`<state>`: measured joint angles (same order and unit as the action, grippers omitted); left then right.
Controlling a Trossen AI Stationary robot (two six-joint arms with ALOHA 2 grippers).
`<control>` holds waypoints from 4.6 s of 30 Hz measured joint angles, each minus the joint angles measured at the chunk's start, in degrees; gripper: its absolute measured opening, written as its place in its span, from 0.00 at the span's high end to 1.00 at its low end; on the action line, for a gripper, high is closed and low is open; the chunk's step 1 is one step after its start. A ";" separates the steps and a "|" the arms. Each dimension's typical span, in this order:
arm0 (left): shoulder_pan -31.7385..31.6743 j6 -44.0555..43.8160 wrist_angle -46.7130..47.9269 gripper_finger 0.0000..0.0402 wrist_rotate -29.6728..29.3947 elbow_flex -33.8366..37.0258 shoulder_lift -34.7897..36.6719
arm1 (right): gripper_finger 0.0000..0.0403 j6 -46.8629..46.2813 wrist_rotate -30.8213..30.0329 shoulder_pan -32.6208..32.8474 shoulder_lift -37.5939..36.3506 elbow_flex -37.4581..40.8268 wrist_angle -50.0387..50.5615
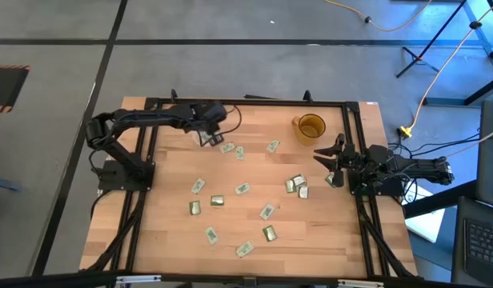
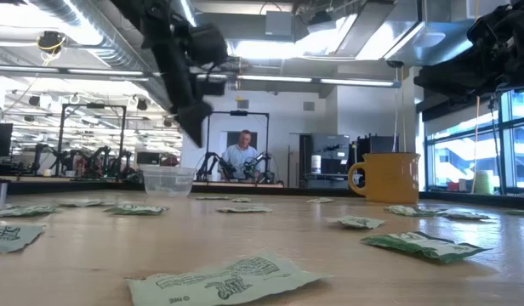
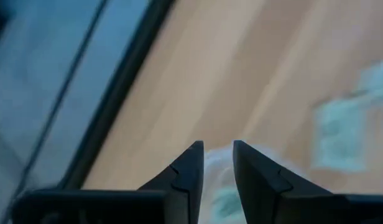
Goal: Pick and place Stevia / Truvia into bins
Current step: Put the stevia packet into the transparent container
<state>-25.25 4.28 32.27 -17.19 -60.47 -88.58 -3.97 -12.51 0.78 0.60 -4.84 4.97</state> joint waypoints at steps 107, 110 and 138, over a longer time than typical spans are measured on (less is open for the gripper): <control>-1.17 -8.05 15.37 0.99 6.36 1.07 -4.13 | 0.73 -0.04 0.02 -0.02 0.00 0.00 0.26; -1.17 -8.05 15.42 0.96 6.55 1.07 -4.13 | 0.73 -0.04 0.02 -0.02 0.00 0.00 0.24; 11.40 -5.04 20.86 0.75 20.63 -0.55 3.21 | 0.73 -0.04 0.00 -0.01 0.00 0.00 0.28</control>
<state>-13.84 -0.76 53.13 3.44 -61.02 -85.36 -4.01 -12.51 0.77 0.60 -4.84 5.26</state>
